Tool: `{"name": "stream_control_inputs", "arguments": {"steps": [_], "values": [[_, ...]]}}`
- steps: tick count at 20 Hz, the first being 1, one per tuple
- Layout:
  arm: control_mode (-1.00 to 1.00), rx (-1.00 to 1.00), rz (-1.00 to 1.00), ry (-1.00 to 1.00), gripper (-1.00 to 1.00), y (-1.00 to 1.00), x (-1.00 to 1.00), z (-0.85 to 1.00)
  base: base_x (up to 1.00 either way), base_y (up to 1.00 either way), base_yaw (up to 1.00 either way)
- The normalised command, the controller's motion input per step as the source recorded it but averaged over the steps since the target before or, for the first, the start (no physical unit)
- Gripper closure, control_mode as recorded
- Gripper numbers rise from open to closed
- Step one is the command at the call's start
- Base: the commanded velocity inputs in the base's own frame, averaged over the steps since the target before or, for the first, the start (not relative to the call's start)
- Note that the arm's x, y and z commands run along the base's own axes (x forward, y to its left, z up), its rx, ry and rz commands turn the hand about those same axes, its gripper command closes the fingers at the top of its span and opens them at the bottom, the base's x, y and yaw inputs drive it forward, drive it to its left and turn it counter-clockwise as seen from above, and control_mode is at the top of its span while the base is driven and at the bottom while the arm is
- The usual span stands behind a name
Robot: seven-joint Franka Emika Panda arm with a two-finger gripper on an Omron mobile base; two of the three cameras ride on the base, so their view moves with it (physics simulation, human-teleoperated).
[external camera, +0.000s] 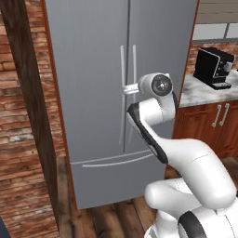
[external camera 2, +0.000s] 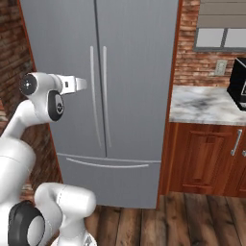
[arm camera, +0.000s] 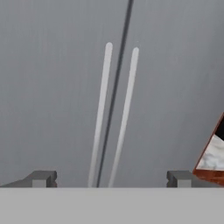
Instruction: There is a bowl on the dining counter. Grab a lemon wedge from the fridge and place it in the bowl. Then get the liquor bottle and glass cup from the cabinet and place them next to the bowl.
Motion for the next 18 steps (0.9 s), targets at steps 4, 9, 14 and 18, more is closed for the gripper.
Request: {"name": "stream_control_inputs", "arguments": {"steps": [4,9,14,18], "values": [[-1.00,0.00,-0.02,0.12,-1.00,0.11,0.36,0.03,0.00,0.00,0.00],[-1.00,0.01,-0.02,0.02,-1.00,0.06,0.35,0.00,0.00,0.00,0.00],[-1.00,0.00,-0.05,0.00,-1.00,0.00,0.29,0.00,0.00,0.00,0.00],[-1.00,0.00,-0.06,0.00,-1.00,0.00,0.33,0.00,0.00,0.00,0.00]]}}
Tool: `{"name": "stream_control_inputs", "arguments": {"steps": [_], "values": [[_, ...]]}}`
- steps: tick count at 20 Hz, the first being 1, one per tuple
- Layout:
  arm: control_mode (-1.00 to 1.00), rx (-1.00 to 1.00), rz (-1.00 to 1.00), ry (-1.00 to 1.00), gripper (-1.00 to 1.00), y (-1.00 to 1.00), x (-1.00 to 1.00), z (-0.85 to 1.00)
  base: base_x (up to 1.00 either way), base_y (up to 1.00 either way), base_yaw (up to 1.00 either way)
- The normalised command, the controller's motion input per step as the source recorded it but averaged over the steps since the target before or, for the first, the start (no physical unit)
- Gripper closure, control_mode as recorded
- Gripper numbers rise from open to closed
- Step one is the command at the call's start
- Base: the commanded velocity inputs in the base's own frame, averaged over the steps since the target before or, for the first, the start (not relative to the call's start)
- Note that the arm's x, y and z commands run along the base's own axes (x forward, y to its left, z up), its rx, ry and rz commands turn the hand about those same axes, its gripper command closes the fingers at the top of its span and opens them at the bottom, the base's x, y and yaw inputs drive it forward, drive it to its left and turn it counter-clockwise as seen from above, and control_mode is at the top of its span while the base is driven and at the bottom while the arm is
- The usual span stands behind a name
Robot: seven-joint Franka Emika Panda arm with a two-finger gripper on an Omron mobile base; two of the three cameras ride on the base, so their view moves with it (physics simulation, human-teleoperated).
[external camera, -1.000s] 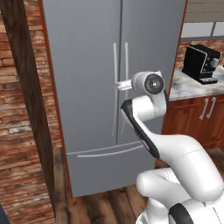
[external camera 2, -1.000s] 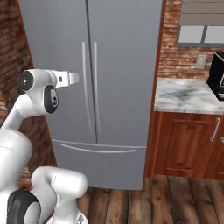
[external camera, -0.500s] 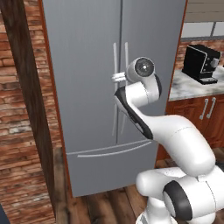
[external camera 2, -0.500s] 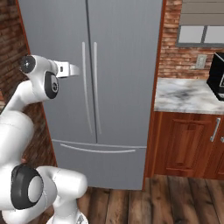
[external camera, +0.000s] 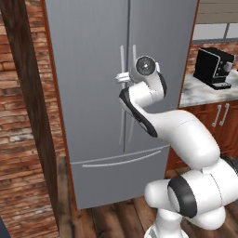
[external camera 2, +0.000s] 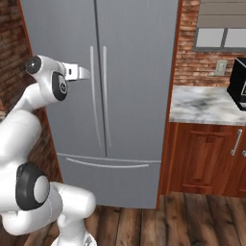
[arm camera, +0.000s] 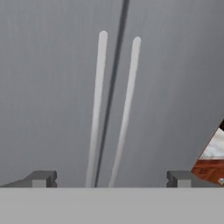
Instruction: There is a bowl on the dining counter. Grab a lemon wedge from the fridge and place it in the bowl. Then get the liquor bottle and glass cup from the cabinet and place them next to the bowl.
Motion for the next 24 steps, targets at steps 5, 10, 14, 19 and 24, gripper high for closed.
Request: {"name": "stream_control_inputs", "arguments": {"steps": [5,10,14,19,24], "values": [[-1.00,0.02,-0.06,0.05,-1.00,0.00,0.42,0.00,0.00,0.00,0.00],[-1.00,0.04,-0.05,0.11,-1.00,0.00,0.52,0.00,0.00,0.00,0.00],[-1.00,0.04,-0.03,0.08,-1.00,0.00,0.51,0.00,0.00,0.00,0.00],[-1.00,0.03,-0.01,0.01,-1.00,0.00,0.45,0.00,0.00,0.00,0.00],[-1.00,0.02,-0.01,0.00,-1.00,0.00,0.42,-0.05,0.00,0.00,0.00]]}}
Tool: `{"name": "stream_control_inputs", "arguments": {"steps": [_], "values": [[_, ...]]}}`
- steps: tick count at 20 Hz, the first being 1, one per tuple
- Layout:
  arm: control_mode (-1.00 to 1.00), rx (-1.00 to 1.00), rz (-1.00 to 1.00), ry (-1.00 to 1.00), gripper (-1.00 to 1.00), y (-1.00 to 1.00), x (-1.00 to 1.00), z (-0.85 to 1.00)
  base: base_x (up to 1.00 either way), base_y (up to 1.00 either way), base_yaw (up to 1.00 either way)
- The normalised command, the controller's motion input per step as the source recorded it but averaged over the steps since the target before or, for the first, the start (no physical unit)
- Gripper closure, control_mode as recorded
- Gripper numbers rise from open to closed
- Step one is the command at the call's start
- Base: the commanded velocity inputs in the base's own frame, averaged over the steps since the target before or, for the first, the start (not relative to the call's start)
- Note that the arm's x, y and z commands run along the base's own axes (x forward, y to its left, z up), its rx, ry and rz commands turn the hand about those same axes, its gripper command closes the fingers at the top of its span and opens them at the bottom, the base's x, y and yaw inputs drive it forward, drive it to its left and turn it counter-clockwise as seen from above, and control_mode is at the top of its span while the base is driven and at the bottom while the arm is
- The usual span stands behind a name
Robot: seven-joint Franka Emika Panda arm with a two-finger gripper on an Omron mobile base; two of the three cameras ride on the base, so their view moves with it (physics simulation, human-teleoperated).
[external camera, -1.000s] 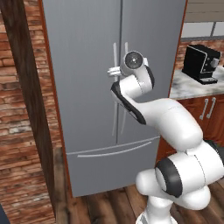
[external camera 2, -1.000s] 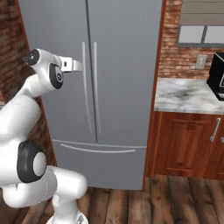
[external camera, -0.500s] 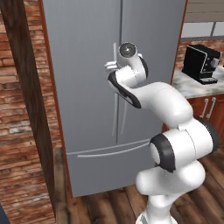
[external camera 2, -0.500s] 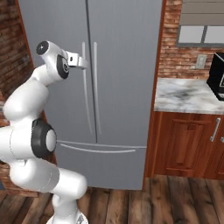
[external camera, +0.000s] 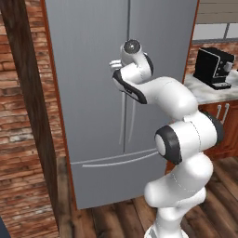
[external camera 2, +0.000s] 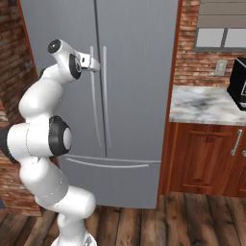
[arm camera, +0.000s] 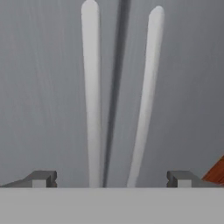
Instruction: There is a bowl on the dining counter. Grab a lemon wedge from the fridge and place it in the bowl. Then get the liquor bottle and glass cup from the cabinet and place them next to the bowl.
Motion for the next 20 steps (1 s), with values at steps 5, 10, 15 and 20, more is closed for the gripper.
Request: {"name": "stream_control_inputs", "arguments": {"steps": [5,10,15,20], "values": [[-1.00,0.02,-0.01,0.00,-1.00,0.00,0.40,-0.09,0.00,0.00,0.00],[-1.00,0.02,-0.01,0.00,-1.00,0.00,0.34,-0.12,0.00,0.00,0.00],[-1.00,0.04,0.00,0.01,-1.00,0.00,0.27,-0.16,0.00,0.00,0.00],[-1.00,0.03,0.00,0.02,-1.00,0.00,0.25,-0.23,0.00,0.00,0.00]]}}
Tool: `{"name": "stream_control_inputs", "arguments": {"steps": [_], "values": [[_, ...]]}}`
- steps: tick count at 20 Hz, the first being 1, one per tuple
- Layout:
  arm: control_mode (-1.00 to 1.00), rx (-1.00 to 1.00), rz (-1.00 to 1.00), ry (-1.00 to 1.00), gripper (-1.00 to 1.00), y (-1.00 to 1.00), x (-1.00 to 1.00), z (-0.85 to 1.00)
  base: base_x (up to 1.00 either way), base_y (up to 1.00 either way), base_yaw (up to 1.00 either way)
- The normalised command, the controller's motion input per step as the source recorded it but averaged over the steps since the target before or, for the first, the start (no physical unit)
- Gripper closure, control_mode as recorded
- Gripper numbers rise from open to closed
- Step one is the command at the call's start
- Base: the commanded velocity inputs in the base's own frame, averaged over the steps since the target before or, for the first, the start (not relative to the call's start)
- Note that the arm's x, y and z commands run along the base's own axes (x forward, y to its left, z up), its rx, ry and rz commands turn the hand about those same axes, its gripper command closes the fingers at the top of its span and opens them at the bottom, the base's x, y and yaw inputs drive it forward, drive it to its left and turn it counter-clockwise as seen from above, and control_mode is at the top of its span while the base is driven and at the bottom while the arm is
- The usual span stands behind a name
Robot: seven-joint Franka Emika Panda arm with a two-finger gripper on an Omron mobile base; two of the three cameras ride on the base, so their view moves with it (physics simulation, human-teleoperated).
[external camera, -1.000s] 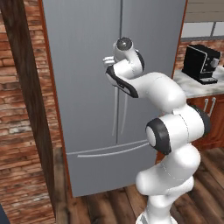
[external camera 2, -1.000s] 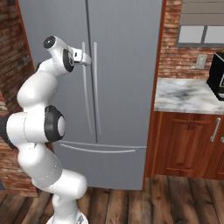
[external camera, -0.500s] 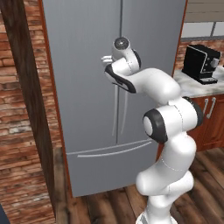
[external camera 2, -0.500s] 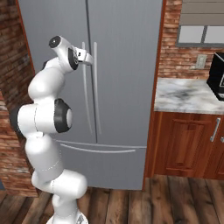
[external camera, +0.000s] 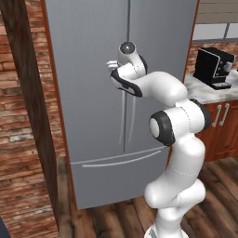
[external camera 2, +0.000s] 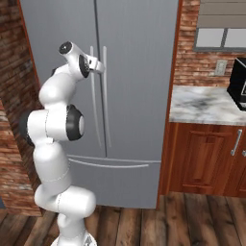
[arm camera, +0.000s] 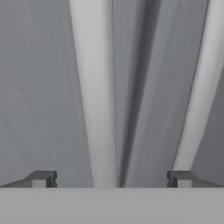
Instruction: There is a bowl on the dining counter. Grab a lemon wedge from the fridge and place it in the bowl. Then get the liquor bottle and glass cup from the cabinet and place them next to the bowl.
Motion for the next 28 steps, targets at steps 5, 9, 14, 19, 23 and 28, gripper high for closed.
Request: {"name": "stream_control_inputs", "arguments": {"steps": [5,9,14,19,23,28], "values": [[-1.00,0.03,-0.01,0.03,-1.00,0.00,0.34,-0.18,0.00,0.00,0.00],[-1.00,0.03,0.00,0.01,-1.00,0.00,0.34,-0.19,0.00,0.00,0.00],[-1.00,0.02,0.00,0.00,-1.00,0.00,0.35,-0.19,0.00,0.00,0.00],[-1.00,0.01,0.00,0.00,1.00,0.08,0.23,-0.19,0.00,0.00,0.00],[-1.00,0.00,0.00,0.00,1.00,0.31,0.06,-0.16,0.00,0.00,0.00],[-1.00,0.00,0.00,0.00,1.00,0.43,0.00,-0.06,0.00,0.00,0.00]]}}
